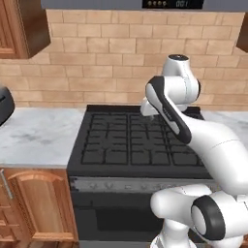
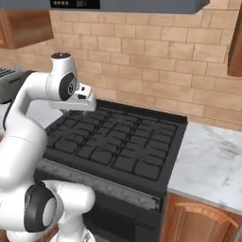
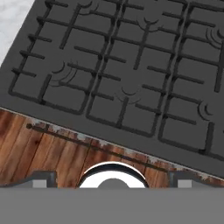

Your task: Navigate to the stove.

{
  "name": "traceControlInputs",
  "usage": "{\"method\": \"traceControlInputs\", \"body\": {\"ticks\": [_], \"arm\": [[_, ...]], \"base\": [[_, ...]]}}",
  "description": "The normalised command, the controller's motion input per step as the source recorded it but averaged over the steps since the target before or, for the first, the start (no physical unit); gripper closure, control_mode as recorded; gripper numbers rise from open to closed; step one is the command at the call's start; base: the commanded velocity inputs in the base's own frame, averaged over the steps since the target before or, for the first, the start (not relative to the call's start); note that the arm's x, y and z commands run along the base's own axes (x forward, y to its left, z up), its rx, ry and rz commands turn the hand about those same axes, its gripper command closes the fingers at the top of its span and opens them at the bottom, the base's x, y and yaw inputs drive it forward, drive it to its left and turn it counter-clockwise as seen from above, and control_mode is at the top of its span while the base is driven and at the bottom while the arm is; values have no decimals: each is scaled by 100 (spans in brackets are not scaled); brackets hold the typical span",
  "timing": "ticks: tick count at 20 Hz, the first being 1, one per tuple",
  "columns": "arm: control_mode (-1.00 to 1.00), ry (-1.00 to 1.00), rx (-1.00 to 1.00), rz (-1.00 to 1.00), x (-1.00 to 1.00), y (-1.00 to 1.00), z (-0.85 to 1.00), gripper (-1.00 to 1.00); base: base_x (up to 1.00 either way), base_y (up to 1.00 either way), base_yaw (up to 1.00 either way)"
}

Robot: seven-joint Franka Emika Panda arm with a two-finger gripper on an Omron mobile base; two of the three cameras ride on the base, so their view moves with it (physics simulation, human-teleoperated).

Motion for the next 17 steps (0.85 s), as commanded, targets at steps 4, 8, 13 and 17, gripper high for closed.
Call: {"method": "traceControlInputs", "body": {"ticks": [4,8,13,17], "arm": [[100,0,0,0,0,0,0,-100],[100,0,0,0,0,0,0,-100],[100,0,0,0,0,0,0,-100],[100,0,0,0,0,0,0,-100]], "base": [[95,94,-49],[100,71,-37],[97,44,-28],[38,4,-9]]}}
